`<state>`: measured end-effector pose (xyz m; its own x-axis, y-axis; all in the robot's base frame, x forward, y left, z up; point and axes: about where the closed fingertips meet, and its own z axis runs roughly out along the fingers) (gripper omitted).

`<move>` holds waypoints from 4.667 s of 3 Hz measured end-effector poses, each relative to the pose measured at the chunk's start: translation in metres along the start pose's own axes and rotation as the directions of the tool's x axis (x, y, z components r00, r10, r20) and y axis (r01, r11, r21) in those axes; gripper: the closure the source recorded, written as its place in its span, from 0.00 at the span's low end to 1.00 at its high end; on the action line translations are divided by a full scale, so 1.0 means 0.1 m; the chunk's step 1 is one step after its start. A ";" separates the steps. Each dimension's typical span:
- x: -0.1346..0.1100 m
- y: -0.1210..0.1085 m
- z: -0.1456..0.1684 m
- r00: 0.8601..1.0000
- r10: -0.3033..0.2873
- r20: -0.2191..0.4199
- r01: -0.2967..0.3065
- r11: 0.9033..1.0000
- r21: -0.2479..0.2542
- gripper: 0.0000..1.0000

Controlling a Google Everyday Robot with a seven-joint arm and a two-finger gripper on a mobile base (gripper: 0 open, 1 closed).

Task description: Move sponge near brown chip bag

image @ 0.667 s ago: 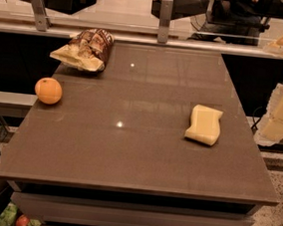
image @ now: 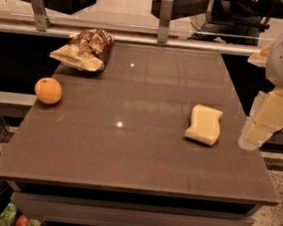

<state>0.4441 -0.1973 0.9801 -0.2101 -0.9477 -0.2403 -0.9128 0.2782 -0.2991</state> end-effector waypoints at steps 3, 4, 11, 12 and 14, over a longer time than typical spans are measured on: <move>-0.19 0.08 0.91 0.989 0.105 0.109 -0.091 0.988 -0.126 0.00; -0.29 0.02 1.11 0.982 0.117 0.149 -0.095 0.985 -0.144 0.00; -0.12 -0.07 1.89 0.974 0.203 0.098 -0.190 0.973 -0.134 0.41; -0.14 -0.09 1.82 0.974 0.203 0.098 -0.190 0.973 -0.134 0.63; -0.16 -0.12 1.74 0.974 0.203 0.098 -0.189 0.973 -0.134 1.00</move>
Offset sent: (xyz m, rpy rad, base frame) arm 0.0274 0.0319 -0.0979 0.1826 0.1234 -0.0482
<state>0.5192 -0.1584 0.8263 -0.3557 -0.8515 -0.3852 -0.8951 0.4289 -0.1215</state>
